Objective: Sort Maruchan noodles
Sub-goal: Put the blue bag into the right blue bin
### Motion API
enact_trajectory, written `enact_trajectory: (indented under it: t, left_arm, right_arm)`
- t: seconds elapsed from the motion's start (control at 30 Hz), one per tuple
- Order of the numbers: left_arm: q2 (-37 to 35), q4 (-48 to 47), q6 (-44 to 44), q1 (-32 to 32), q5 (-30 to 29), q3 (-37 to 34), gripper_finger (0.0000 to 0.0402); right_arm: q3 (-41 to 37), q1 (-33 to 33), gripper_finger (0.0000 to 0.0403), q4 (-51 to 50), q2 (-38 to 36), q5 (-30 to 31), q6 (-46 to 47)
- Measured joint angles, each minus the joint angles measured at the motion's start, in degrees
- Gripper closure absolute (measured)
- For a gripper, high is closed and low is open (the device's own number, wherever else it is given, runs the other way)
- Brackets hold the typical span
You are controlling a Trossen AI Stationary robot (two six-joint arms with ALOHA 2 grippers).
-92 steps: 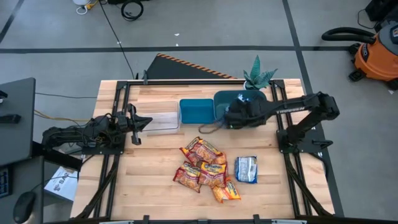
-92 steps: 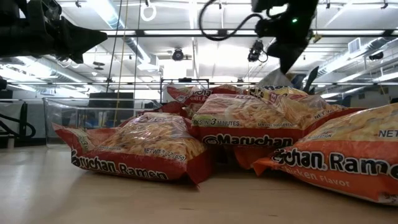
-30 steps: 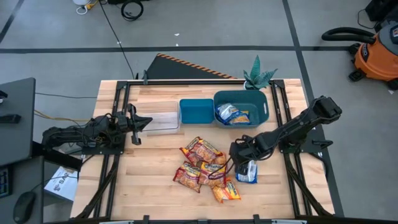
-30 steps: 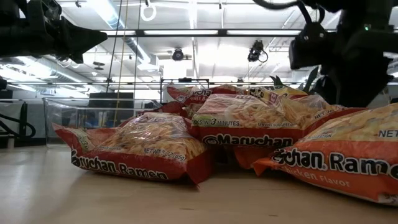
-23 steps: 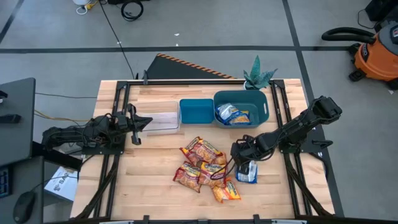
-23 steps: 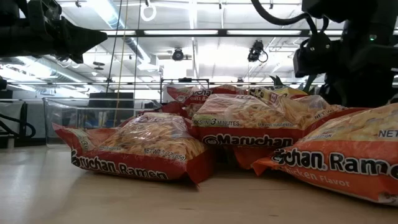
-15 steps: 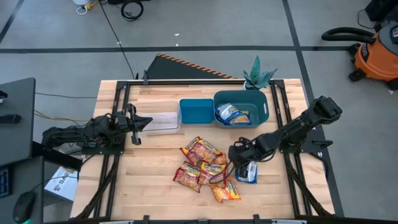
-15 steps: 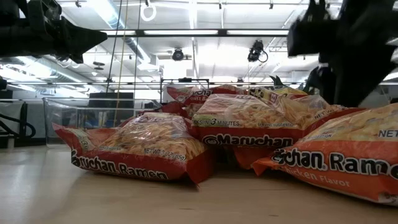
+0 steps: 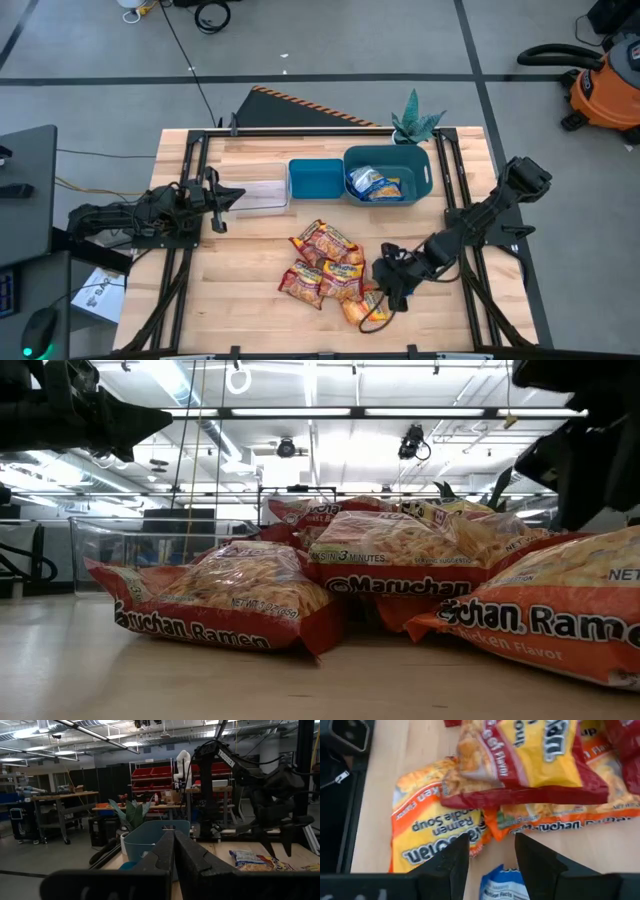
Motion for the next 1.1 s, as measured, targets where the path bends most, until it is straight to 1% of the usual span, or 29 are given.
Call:
enact_trajectory:
  t: [0.1, 0.17, 0.37, 0.5, 0.57, 0.7, 0.97, 1.03, 1.1]
  left_arm:
    - [0.00, 0.01, 0.00, 0.00, 0.00, 0.01, 0.0383]
    - [0.00, 0.00, 0.01, 0.01, 0.00, -0.01, 0.0383]
    - [-0.01, -0.09, -0.01, 0.01, 0.00, 0.01, 0.0383]
    - [-0.01, 0.01, 0.01, 0.01, 0.00, -0.01, 0.0383]
    - [-0.01, 0.01, -0.02, -0.01, 0.00, 0.00, 0.0383]
    - [-0.01, 0.18, 0.01, -0.01, 0.00, 0.01, 0.0383]
    - [-0.01, 0.09, 0.00, 0.00, 0.00, 0.01, 0.0383]
    - [-0.01, 0.07, -0.01, 0.00, 0.00, 0.00, 0.0383]
    - [-0.01, 0.07, 0.00, 0.01, 0.00, 0.00, 0.0383]
  right_arm:
    - [0.00, 0.62, 0.0238, -0.60, 0.51, 1.48, -0.89]
    - [0.00, 0.67, 0.0238, -0.41, 1.84, 1.40, -1.19]
    - [0.27, 0.71, 0.0239, -0.23, 8.75, -3.07, -2.45]
    - [2.03, 0.67, 0.0240, -3.47, 11.01, -3.14, -5.01]
    - [2.78, 0.67, 0.0247, -5.31, 11.33, -2.86, -6.11]
    - [2.82, 0.67, 0.0285, -7.78, 11.21, -2.32, -7.39]
    - [2.91, 0.19, 0.0390, -8.83, 11.19, -2.47, -7.43]
    - [3.06, -0.18, 0.0395, -9.10, 11.15, -2.89, -7.84]
    - [3.73, -0.79, 0.0389, -10.41, 11.19, -2.90, -9.64]
